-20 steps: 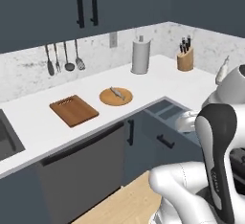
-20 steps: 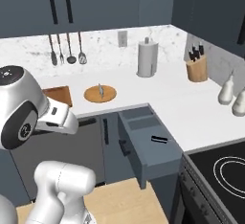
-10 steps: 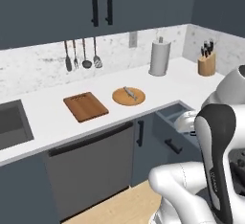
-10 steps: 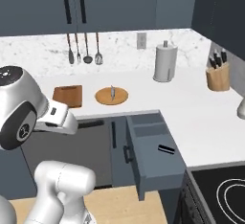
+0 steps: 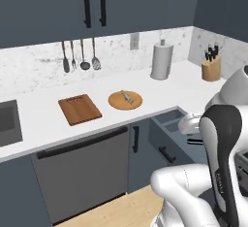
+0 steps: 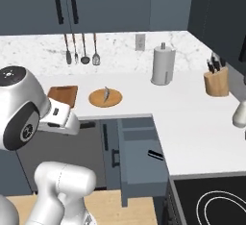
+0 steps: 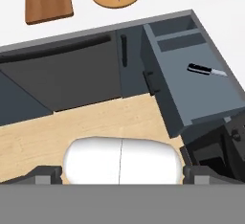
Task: Pick up the knife from the drawer and place it on the cutting board. Then place the meat from the plate to the cutting board.
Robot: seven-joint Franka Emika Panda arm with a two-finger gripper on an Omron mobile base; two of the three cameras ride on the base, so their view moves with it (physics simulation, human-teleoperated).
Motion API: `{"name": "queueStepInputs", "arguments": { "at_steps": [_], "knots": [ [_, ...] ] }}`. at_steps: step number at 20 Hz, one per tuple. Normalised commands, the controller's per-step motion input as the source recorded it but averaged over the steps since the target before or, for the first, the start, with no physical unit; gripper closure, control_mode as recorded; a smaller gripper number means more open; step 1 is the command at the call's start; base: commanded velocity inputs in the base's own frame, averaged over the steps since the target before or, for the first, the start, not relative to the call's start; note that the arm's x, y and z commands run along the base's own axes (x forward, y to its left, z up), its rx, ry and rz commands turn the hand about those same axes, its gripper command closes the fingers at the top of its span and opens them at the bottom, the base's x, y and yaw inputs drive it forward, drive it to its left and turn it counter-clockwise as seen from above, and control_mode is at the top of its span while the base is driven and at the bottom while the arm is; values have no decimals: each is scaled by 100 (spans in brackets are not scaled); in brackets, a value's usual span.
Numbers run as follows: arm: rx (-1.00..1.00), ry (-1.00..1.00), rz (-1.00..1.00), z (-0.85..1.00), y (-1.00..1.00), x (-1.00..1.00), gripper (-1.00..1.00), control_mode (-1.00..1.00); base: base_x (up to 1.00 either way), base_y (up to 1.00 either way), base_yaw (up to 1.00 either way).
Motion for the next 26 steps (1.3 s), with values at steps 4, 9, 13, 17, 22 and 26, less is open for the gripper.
{"name": "queueStepInputs", "arguments": {
  "at_steps": [4,9,13,17,22,26],
  "knots": [
    [0,0,0,0,0,0,-100,100,4,2,7],
    [0,0,0,-4,0,3,-100,-100,0,0,2],
    [0,2,1,-28,-6,32,-100,-100,0,0,0],
    [0,9,3,-64,-28,91,-100,-100,0,0,0],
    [0,0,1,-73,-22,100,-100,-100,0,0,0],
    [0,12,1,-89,-25,96,-100,-100,0,0,0]
  ]
}}
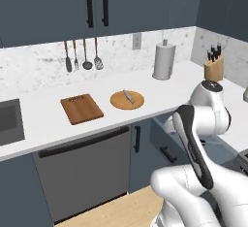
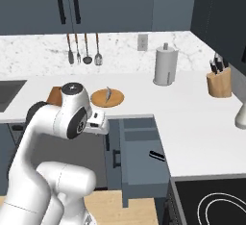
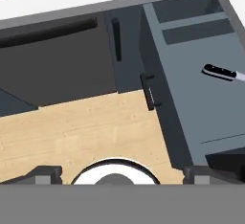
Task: Pick up the knife from the drawer and place it on the cutting board. Then place the meat from the plate to the cutting board.
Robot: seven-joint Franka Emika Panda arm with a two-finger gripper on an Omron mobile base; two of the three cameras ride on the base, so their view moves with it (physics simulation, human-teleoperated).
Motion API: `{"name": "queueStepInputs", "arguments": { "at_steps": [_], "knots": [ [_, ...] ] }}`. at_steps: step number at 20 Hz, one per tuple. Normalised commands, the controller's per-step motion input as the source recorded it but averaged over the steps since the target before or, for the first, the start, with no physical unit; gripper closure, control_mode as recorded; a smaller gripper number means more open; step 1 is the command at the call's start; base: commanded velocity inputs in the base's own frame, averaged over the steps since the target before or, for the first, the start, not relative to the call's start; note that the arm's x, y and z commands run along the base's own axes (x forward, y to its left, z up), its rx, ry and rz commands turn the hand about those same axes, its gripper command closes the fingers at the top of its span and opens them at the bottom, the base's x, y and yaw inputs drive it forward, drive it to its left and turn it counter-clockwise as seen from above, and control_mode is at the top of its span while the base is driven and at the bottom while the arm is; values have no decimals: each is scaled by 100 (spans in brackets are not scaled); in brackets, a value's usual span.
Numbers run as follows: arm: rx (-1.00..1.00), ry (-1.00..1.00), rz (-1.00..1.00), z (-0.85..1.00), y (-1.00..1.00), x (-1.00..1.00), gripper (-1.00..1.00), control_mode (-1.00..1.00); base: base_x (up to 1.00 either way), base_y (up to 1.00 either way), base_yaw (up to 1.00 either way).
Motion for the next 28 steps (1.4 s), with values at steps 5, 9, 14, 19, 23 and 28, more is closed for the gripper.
{"name": "queueStepInputs", "arguments": {
  "at_steps": [5,9,14,19,23,28],
  "knots": [
    [0,12,3,-81,-23,78,-100,-100,0,0,0],
    [0,8,0,-28,-29,74,-100,-100,0,0,0],
    [2,0,0,0,-40,41,-100,-100,0,0,0],
    [0,1,1,-30,-29,43,-100,-100,0,0,0],
    [0,0,2,-56,-21,49,-100,-100,0,0,0],
    [-1,0,2,-54,-11,43,-100,-100,0,0,0]
  ]
}}
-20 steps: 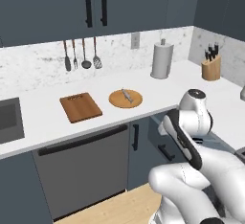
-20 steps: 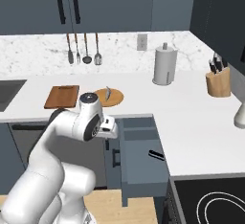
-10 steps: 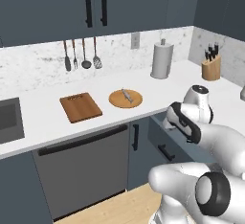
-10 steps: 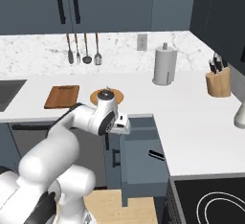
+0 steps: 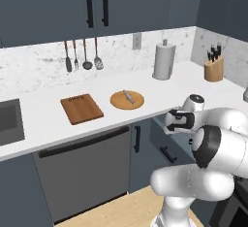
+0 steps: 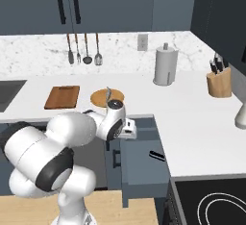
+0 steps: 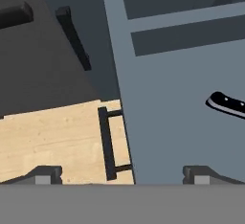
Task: Pick up the knife from the drawer and place it on the cutting board. Then place the meat from the plate to the cutting board.
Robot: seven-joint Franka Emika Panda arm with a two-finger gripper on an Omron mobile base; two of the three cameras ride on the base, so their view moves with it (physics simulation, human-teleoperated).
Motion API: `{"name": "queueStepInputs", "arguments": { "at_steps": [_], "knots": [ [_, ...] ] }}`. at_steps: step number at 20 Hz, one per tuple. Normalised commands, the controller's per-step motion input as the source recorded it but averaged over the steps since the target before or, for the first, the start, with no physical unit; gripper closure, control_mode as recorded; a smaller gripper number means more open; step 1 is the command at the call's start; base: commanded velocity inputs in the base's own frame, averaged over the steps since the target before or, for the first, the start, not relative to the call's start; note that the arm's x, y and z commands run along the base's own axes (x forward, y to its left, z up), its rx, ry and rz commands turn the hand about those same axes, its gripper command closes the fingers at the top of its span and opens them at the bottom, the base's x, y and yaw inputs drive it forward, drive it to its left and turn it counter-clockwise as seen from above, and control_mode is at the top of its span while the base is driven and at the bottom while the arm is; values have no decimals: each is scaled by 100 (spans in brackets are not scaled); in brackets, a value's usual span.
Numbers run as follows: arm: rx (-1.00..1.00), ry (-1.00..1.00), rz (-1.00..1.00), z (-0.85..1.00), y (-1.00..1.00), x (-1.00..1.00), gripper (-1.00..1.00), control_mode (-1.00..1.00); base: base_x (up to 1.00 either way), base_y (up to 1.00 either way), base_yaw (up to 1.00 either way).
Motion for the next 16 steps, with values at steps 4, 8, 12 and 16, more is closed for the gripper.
{"name": "queueStepInputs", "arguments": {
  "at_steps": [4,8,12,16],
  "knots": [
    [0,0,4,-51,-5,41,-100,-100,0,0,0],
    [0,0,5,-51,-3,41,-100,-100,0,0,0],
    [0,0,4,-19,-13,31,-100,-100,0,0,0],
    [0,0,4,-9,-16,23,-100,-100,0,0,0]
  ]
}}
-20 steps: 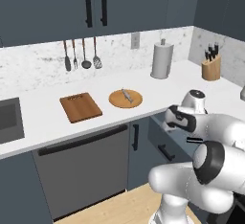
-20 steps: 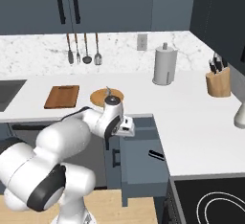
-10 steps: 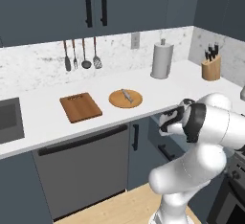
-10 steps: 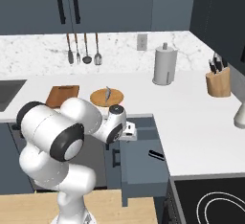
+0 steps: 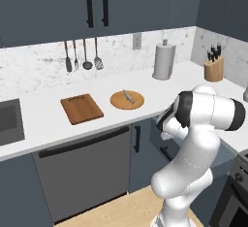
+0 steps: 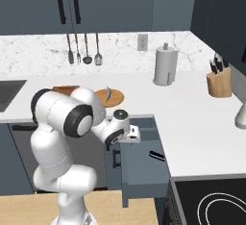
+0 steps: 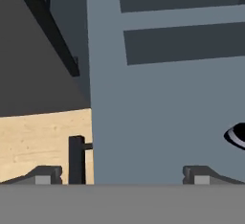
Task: Pick up the knife from the drawer and place it on the cutting board. Then place the meat from the plate to the cutting board.
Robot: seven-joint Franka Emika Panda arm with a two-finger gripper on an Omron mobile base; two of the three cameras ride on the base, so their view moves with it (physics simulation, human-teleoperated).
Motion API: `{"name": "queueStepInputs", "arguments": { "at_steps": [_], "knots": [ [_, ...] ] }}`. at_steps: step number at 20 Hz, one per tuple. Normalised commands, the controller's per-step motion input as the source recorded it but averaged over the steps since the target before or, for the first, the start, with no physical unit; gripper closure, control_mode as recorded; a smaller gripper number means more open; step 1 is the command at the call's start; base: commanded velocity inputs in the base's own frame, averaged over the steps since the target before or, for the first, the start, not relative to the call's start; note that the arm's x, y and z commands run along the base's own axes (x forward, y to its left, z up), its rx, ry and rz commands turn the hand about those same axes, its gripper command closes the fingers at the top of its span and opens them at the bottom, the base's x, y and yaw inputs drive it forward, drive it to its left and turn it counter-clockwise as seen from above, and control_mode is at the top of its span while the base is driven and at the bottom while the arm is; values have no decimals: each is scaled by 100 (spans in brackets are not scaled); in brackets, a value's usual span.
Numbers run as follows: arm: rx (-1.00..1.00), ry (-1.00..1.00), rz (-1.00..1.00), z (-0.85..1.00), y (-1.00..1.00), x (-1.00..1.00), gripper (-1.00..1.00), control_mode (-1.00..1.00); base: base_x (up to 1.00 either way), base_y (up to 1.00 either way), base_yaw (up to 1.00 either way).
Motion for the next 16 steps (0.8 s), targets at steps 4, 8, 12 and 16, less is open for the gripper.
{"name": "queueStepInputs", "arguments": {
  "at_steps": [4,8,12,16],
  "knots": [
    [-2,0,4,-44,7,9,-100,-100,0,0,0],
    [-8,-3,0,-48,48,0,-100,-100,0,0,0],
    [-7,-1,2,-48,73,-9,-100,-100,0,0,0],
    [-1,-4,1,-23,98,-59,-100,-100,0,0,0]
  ]
}}
